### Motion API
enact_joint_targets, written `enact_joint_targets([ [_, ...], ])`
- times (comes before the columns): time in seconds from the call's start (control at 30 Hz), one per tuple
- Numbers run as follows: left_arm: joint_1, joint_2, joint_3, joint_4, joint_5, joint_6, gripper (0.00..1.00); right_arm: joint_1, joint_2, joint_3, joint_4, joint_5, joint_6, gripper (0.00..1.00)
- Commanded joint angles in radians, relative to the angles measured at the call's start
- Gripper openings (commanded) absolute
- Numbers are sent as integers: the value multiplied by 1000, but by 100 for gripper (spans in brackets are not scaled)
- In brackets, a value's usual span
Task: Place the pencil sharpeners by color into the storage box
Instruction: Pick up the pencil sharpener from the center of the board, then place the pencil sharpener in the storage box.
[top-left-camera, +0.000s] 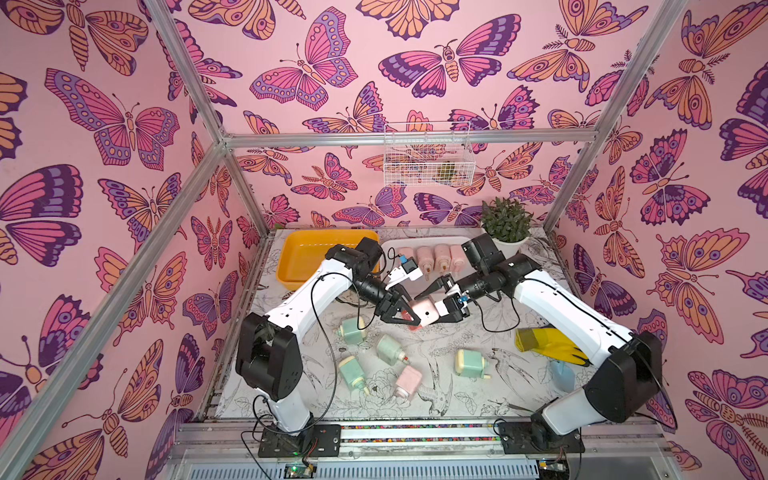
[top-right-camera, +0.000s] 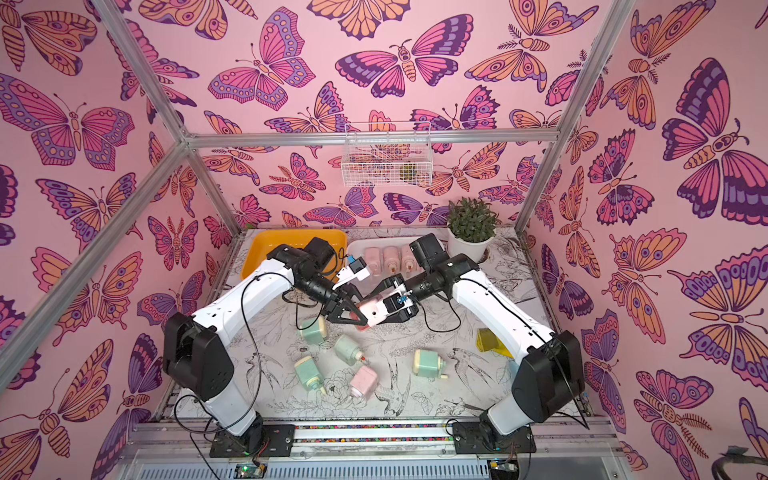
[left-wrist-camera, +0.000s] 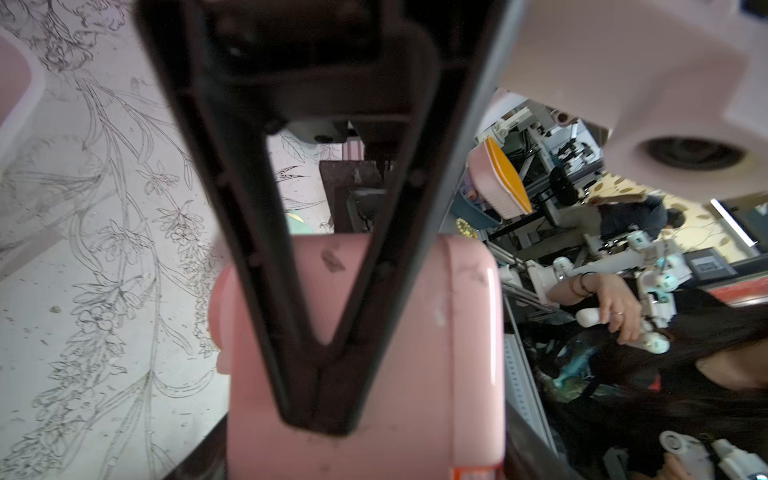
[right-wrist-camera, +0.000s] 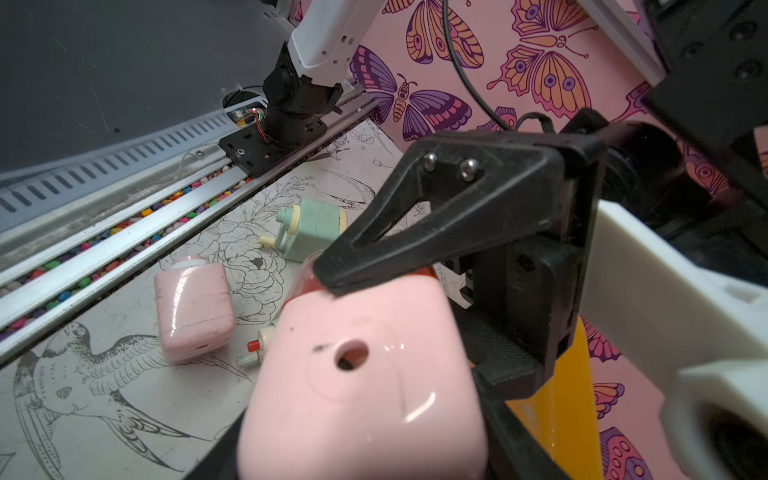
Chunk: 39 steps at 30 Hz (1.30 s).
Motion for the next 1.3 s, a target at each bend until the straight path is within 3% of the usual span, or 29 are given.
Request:
enact_joint_targets([
  [0.0, -7, 14, 34, 42, -15, 47, 6, 9, 16, 12, -115, -2, 59, 48],
  [0.1, -7, 36, 62, 44, -80, 31, 66, -1, 1, -23, -47, 39, 124, 30],
  [0.2, -7, 80, 103, 66, -208, -64, 94, -24, -18, -71, 58, 113, 221, 1],
  [0.23, -7, 95, 112, 85, -253, -100, 100, -38, -24, -95, 105, 139, 262, 0],
  [0.37, -7, 114, 125, 151, -387, -180, 100, -92, -50, -163, 221, 290, 380, 0],
  [0.5, -9, 15, 17, 313, -456, -217, 100, -159, -61, -165, 194, 356, 481, 0],
  [0.6, -9, -96, -114, 528, -614, -300, 100, -176, -67, -177, 229, 496, 610, 0],
  [0.77, -10, -237, -305, 869, -949, -430, 100, -176, -53, -169, 386, 792, 980, 0],
  [0.97, -11, -355, -515, 1185, -1237, -576, 100, -176, 23, -13, 265, 1040, 1383, 0],
  [1.1, -10, -431, -646, 1319, -1255, -582, 100, -176, 132, 81, 140, 1098, 1522, 0],
  [1.27, -10, -516, -715, 1351, -1330, -610, 100, -174, 267, 276, -113, 1169, 1662, 0],
])
